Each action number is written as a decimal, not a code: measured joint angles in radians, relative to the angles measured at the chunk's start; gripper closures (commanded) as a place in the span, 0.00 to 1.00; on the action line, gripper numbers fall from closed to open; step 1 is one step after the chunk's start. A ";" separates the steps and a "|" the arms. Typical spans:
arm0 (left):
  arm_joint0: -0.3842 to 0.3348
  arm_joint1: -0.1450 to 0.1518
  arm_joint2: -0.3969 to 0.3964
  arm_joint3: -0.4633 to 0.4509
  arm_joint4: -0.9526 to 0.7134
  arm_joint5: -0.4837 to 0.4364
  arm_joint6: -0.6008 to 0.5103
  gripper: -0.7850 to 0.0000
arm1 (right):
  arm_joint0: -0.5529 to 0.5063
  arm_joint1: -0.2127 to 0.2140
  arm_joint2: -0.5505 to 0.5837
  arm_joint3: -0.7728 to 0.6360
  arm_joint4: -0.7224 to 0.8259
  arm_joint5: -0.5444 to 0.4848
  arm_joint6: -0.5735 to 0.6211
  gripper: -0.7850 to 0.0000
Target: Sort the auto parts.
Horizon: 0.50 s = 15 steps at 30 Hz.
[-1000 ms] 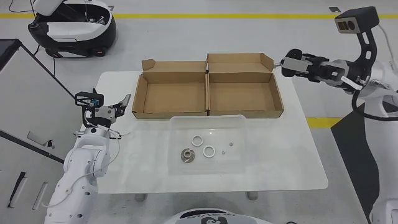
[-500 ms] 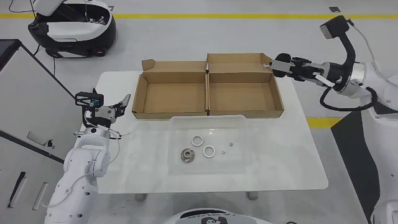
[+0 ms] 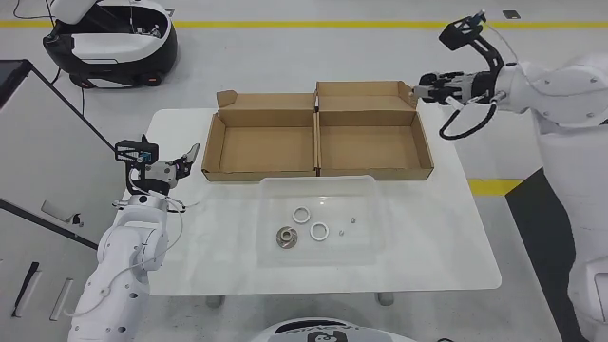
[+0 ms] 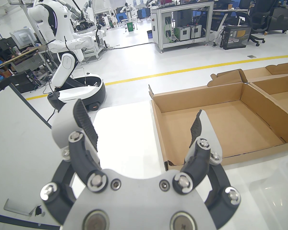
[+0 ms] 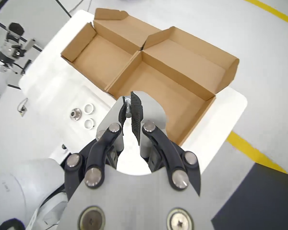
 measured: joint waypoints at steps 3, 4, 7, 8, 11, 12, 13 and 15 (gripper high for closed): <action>0.000 0.000 0.000 0.000 0.000 0.000 0.000 0.00 | 0.092 -0.017 -0.098 0.080 -0.069 -0.043 -0.006 1.00; 0.000 0.000 0.000 0.000 0.000 0.000 0.000 0.00 | 0.118 -0.023 -0.128 0.103 -0.083 -0.053 -0.007 1.00; 0.000 0.000 0.000 0.000 0.000 0.000 0.000 0.00 | 0.196 -0.044 -0.224 0.171 -0.127 -0.087 -0.001 1.00; 0.000 0.000 0.000 0.000 0.000 0.000 0.000 0.00 | 0.216 -0.051 -0.252 0.189 -0.143 -0.099 0.002 1.00; 0.000 0.000 0.000 0.000 0.000 0.000 0.000 0.00 | 0.271 -0.073 -0.344 0.247 -0.218 -0.132 0.002 1.00; 0.000 0.000 0.000 0.000 0.000 0.000 0.000 0.00 | 0.290 -0.082 -0.377 0.269 -0.241 -0.142 -0.002 1.00; 0.000 0.000 0.000 0.000 0.000 0.000 0.000 0.00 | 0.303 -0.089 -0.401 0.287 -0.254 -0.148 -0.005 1.00; 0.000 0.000 0.000 0.000 0.000 0.000 0.000 0.00 | 0.331 -0.107 -0.450 0.330 -0.264 -0.159 -0.007 1.00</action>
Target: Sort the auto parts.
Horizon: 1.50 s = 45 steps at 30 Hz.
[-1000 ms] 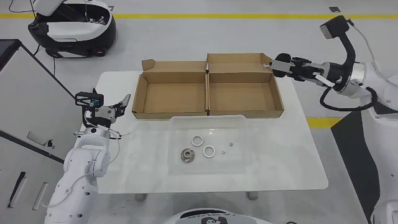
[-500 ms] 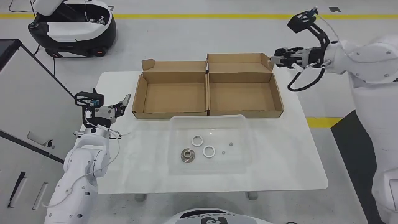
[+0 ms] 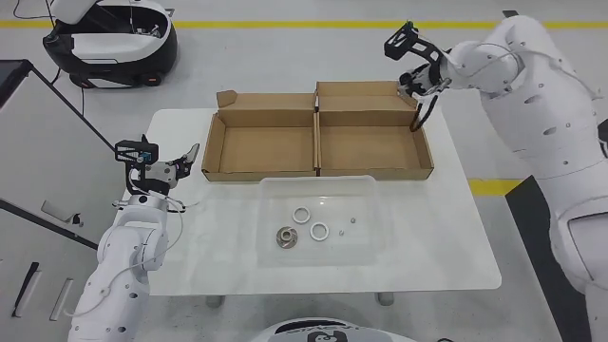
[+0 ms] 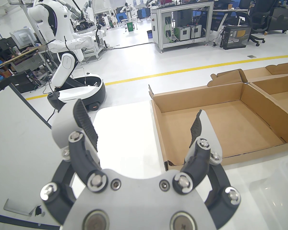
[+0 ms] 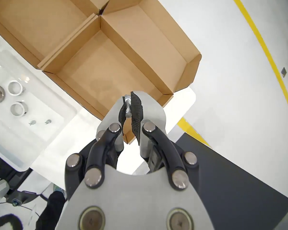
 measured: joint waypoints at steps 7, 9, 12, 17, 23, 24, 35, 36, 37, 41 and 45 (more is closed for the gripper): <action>0.000 0.000 0.000 0.000 0.000 0.000 0.000 0.00 | 0.074 -0.064 -0.140 0.140 -0.037 0.004 -0.031 1.00; 0.000 0.000 0.000 0.000 0.000 0.000 0.000 0.00 | 0.091 -0.084 -0.180 0.183 -0.059 0.011 -0.034 1.00; 0.000 0.000 0.000 0.000 0.000 0.000 0.000 0.00 | 0.108 -0.115 -0.233 0.244 -0.079 0.024 -0.046 1.00; 0.000 0.000 0.000 0.000 0.000 0.000 0.000 0.00 | 0.122 -0.165 -0.309 0.356 -0.130 0.052 -0.075 1.00; 0.000 0.000 0.000 0.000 0.000 0.000 0.000 0.00 | 0.126 -0.226 -0.381 0.508 -0.190 0.080 -0.130 1.00; 0.000 0.000 0.000 0.000 0.000 0.000 0.000 0.00 | 0.125 -0.237 -0.388 0.536 -0.191 0.081 -0.146 1.00; 0.000 0.000 0.000 0.000 0.000 0.000 0.000 0.00 | 0.109 -0.314 -0.405 0.750 -0.144 0.054 -0.257 1.00; 0.000 0.000 0.000 0.000 0.000 0.000 0.000 0.00 | 0.106 -0.322 -0.407 0.769 -0.140 0.051 -0.260 1.00; 0.000 0.000 0.000 0.000 0.000 0.000 0.000 0.00 | 0.104 -0.327 -0.407 0.781 -0.136 0.050 -0.261 1.00; 0.000 0.000 0.000 0.000 0.000 0.000 0.000 0.00 | 0.097 -0.350 -0.413 0.822 -0.130 0.038 -0.273 1.00; 0.000 0.000 0.000 0.000 0.000 0.000 0.000 0.00 | 0.096 -0.371 -0.413 0.862 -0.121 0.024 -0.284 1.00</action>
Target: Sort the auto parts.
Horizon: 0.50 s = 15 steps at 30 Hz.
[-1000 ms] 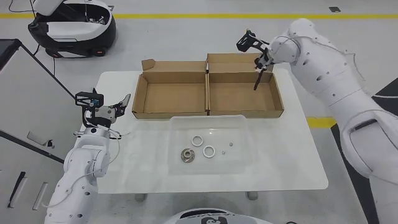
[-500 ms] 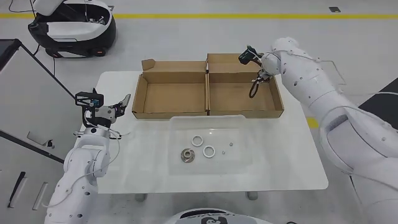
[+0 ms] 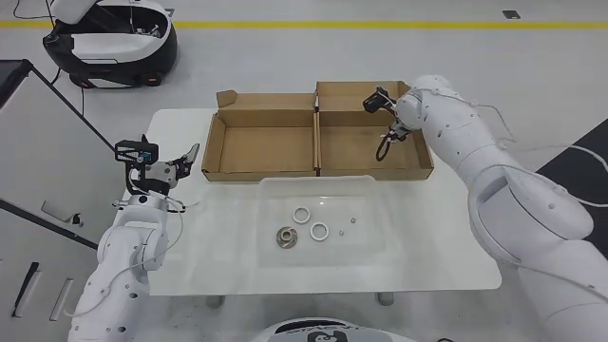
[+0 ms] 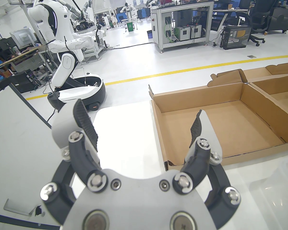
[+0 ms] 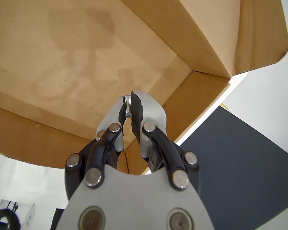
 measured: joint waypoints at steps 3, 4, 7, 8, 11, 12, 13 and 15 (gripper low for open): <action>0.000 0.000 0.000 0.000 0.000 0.000 0.000 0.00 | 0.000 -0.012 0.000 0.026 0.003 -0.010 -0.004 1.00; 0.000 0.000 0.000 0.000 0.000 0.000 0.000 0.00 | 0.000 -0.016 0.000 0.033 0.004 -0.014 -0.004 1.00; 0.000 0.000 0.000 0.000 0.000 0.000 0.000 0.00 | 0.000 -0.026 0.001 0.054 0.006 -0.024 -0.006 1.00; 0.000 0.000 0.000 0.000 0.000 0.000 0.000 0.00 | 0.000 -0.029 0.002 0.060 0.008 -0.025 -0.009 1.00; 0.000 0.000 0.000 0.000 0.000 0.000 0.000 0.00 | 0.001 -0.037 0.006 0.080 0.012 -0.030 -0.012 1.00; 0.000 0.000 0.000 0.000 0.000 0.000 0.000 0.00 | 0.002 -0.040 0.007 0.088 0.013 -0.034 -0.012 1.00; 0.000 0.000 0.000 0.000 0.000 0.000 0.000 0.00 | 0.003 -0.042 0.008 0.094 0.013 -0.036 -0.012 1.00; 0.000 0.000 0.000 0.000 0.000 0.000 0.000 0.00 | 0.004 -0.045 0.010 0.106 0.013 -0.041 -0.014 1.00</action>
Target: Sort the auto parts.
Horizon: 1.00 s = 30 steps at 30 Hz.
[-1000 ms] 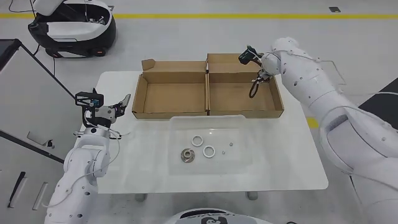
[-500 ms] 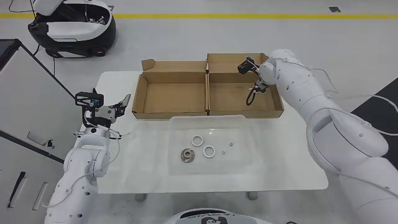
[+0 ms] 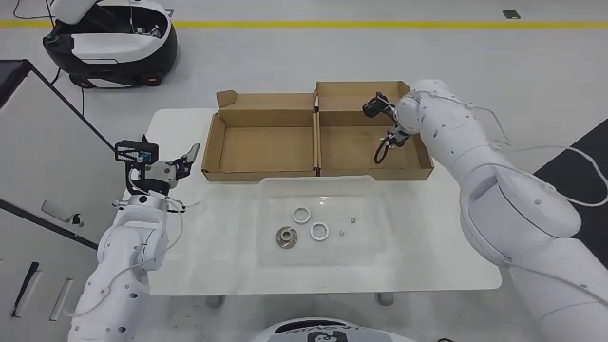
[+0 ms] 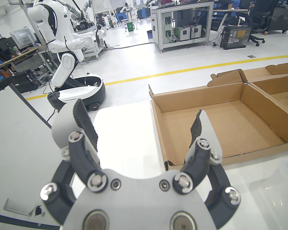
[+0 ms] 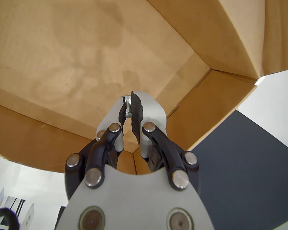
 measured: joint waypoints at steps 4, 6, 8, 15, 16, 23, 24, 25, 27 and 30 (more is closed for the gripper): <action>0.000 0.000 0.000 0.000 0.000 0.000 0.000 0.00 | 0.000 -0.006 0.004 0.020 0.000 -0.008 -0.002 1.00; 0.000 0.000 0.000 0.000 0.000 0.000 0.000 0.00 | -0.003 -0.009 0.005 0.028 0.000 -0.011 -0.003 1.00; 0.000 0.000 0.000 0.000 0.000 0.000 0.000 0.00 | -0.005 -0.011 0.007 0.034 -0.001 -0.014 -0.002 1.00; 0.000 0.000 0.000 0.000 0.000 0.000 0.000 0.00 | -0.014 -0.018 0.015 0.050 0.003 -0.018 0.003 0.55; 0.000 0.000 0.000 0.000 0.000 0.000 0.000 0.00 | -0.014 -0.019 0.015 0.050 0.002 -0.018 0.002 0.49; 0.000 0.000 0.000 0.000 0.000 0.000 0.000 0.00 | -0.003 -0.020 0.022 0.059 -0.010 -0.016 -0.007 0.00; 0.000 0.000 0.000 0.000 0.000 0.000 0.000 0.00 | 0.001 -0.020 0.023 0.060 -0.012 -0.020 -0.007 0.00; 0.000 0.000 0.000 0.000 0.000 0.000 0.000 0.00 | 0.005 -0.019 0.025 0.061 -0.013 -0.023 -0.008 0.00; 0.000 0.000 0.000 0.000 0.000 0.000 0.000 0.00 | 0.012 -0.016 0.028 0.063 -0.018 -0.032 -0.018 0.00; 0.000 0.000 0.000 0.000 0.000 0.000 0.000 0.00 | 0.027 -0.010 0.032 0.062 -0.026 -0.056 -0.038 0.00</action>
